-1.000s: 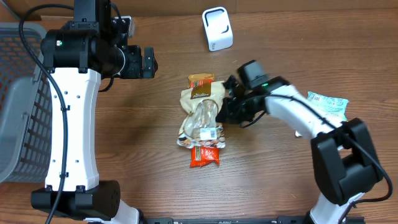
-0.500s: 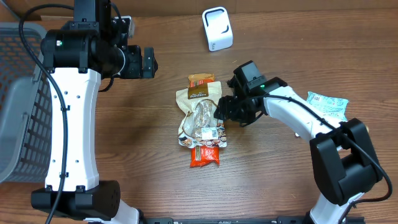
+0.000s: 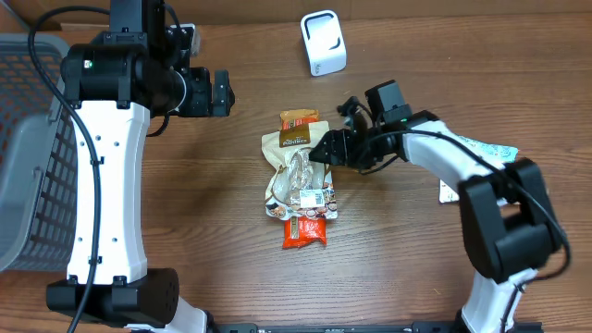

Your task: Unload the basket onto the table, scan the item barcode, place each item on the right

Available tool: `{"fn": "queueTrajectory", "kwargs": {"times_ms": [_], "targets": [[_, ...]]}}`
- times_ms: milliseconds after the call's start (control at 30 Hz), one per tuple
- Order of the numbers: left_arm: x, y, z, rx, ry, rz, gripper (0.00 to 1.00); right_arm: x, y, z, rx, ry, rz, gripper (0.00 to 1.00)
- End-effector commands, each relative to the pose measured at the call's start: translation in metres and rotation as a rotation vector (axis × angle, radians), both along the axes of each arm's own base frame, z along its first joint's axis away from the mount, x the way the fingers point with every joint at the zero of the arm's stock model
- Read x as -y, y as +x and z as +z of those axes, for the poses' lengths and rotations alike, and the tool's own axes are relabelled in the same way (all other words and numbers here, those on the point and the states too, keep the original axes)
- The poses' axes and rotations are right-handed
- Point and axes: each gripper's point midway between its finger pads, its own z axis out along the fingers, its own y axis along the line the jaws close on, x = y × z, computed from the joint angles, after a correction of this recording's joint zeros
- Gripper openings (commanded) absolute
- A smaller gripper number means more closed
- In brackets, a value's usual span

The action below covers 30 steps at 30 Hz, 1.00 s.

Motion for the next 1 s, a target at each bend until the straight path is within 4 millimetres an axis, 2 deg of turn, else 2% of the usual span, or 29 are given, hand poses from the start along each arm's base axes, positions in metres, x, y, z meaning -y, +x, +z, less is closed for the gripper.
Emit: {"fn": "queueTrajectory", "kwargs": {"times_ms": [0, 100, 233, 533, 667, 867, 900, 967], "targets": [[0.0, 0.001, 0.0, 0.004, 0.012, -0.021, 1.0, -0.02, -0.019, -0.001, -0.039, 0.113, 0.098, 0.78], [0.0, 0.001, 0.0, 0.004, 0.012, -0.021, 1.0, -0.024, -0.021, -0.002, -0.036, 0.111, 0.108, 0.76], [0.0, 0.001, 0.0, 0.004, 0.012, -0.021, 0.99, -0.025, -0.019, -0.005, -0.06, 0.084, 0.071, 0.63], [0.0, 0.001, 0.0, 0.004, 0.012, -0.021, 0.99, -0.025, -0.018, -0.012, -0.058, 0.039, 0.052, 0.63], [0.0, 0.001, 0.0, 0.004, 0.012, -0.021, 1.0, -0.027, -0.017, -0.023, -0.07, 0.034, 0.05, 0.61], [0.0, 0.001, 0.0, 0.004, 0.012, -0.021, 1.0, -0.029, -0.017, -0.028, -0.072, 0.041, 0.056, 0.48], [0.0, 0.001, 0.0, 0.004, 0.012, -0.021, 1.0, -0.029, -0.017, -0.027, -0.07, 0.043, 0.055, 0.44], [0.0, 0.001, 0.0, 0.004, 0.012, -0.021, 0.99, -0.029, -0.017, -0.027, -0.068, 0.043, 0.056, 0.3]]}}
